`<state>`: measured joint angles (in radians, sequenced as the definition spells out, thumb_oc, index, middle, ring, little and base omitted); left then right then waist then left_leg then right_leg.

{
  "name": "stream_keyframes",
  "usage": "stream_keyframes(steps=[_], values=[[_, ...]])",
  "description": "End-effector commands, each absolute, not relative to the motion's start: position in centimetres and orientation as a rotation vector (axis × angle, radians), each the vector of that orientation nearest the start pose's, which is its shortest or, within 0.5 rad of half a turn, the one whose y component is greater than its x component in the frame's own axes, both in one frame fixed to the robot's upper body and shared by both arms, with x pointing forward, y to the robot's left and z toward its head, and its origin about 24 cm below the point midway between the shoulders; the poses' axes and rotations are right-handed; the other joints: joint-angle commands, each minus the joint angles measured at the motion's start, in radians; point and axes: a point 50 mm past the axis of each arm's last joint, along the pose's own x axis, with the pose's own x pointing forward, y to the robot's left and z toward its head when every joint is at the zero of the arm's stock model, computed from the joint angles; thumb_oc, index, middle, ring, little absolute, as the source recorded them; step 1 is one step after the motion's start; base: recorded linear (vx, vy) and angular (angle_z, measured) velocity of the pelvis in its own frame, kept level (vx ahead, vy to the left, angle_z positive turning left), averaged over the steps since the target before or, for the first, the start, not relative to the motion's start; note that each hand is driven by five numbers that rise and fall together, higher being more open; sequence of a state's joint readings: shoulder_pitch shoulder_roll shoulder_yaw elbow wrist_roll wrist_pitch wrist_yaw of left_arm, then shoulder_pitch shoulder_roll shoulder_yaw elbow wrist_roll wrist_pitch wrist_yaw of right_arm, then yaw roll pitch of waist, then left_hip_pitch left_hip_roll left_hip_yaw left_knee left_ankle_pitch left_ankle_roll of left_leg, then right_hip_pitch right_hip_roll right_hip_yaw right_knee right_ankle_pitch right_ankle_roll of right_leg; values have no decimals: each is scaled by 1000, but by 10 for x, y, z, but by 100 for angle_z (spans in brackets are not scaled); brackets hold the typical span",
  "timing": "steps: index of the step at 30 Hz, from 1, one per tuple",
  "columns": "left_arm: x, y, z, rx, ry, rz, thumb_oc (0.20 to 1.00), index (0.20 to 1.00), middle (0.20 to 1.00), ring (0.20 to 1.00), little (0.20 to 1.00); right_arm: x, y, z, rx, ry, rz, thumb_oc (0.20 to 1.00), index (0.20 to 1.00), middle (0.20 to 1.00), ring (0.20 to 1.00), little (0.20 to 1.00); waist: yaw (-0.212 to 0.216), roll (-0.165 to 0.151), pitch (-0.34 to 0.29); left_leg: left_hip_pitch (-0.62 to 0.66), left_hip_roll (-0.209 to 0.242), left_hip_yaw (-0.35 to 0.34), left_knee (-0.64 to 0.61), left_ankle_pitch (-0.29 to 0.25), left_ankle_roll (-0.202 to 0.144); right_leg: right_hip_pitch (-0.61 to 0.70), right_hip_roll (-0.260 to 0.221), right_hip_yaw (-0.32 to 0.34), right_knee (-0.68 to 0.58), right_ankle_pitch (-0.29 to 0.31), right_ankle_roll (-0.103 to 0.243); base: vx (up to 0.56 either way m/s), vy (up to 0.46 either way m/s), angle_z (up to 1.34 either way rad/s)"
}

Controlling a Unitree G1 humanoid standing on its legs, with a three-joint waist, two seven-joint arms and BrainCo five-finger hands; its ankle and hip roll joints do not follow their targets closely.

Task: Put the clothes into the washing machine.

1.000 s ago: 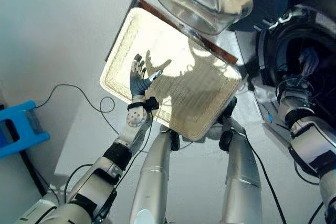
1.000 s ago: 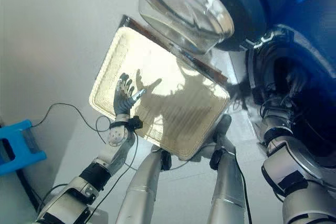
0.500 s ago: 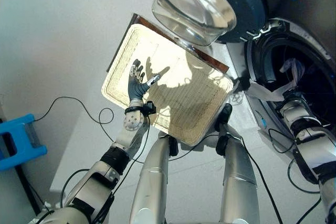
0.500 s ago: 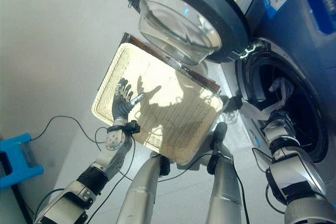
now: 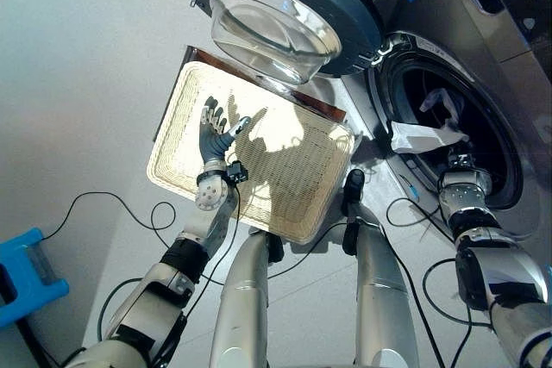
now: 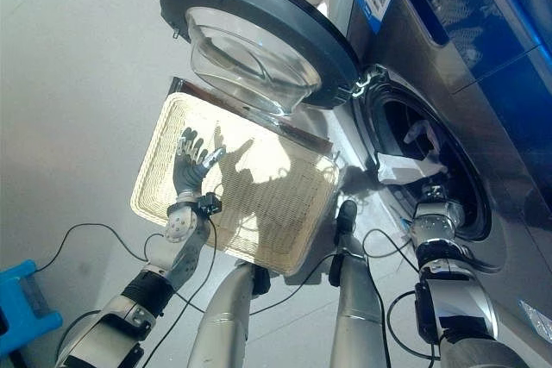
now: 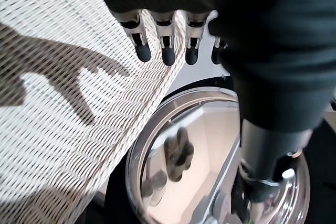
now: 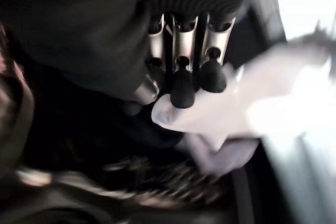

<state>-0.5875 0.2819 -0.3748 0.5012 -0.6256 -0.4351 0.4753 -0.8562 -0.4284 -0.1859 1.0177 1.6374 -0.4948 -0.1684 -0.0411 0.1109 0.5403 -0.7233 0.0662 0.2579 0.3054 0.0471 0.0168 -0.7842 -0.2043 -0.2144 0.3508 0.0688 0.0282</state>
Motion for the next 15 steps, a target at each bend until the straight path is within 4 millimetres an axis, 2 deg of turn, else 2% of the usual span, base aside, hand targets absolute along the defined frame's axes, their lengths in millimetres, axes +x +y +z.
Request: stream_keyframes(steps=[1, 5, 15], values=[[347, 142, 120, -322, -327, 207, 1000, 1000, 1000, 1000, 1000, 349, -330, 137, 1466, -646, -801, 200, 200, 200, 200, 200, 25, 22, -20, 48, -52, 33, 13, -116, -58, 2, -8, -58, 113, -80, 102, 0, 0, 0], [348, 143, 119, -312, -325, 197, 1000, 1000, 1000, 1000, 1000, 346, -336, 145, 1640, -811, -818, 200, 200, 200, 200, 200, 27, 23, -20, 55, -56, 31, 17, -120, -59, 17, -10, -61, 105, -79, 103, 3, -8, 0], [348, 141, 121, -306, -316, 176, 1000, 1000, 1000, 1000, 1000, 351, -327, 185, 1725, -934, -757, 200, 200, 200, 200, 200, 35, 21, -20, 63, -59, 28, 22, -122, -60, 34, -9, -69, 106, -83, 100, 6, -12, 0]])
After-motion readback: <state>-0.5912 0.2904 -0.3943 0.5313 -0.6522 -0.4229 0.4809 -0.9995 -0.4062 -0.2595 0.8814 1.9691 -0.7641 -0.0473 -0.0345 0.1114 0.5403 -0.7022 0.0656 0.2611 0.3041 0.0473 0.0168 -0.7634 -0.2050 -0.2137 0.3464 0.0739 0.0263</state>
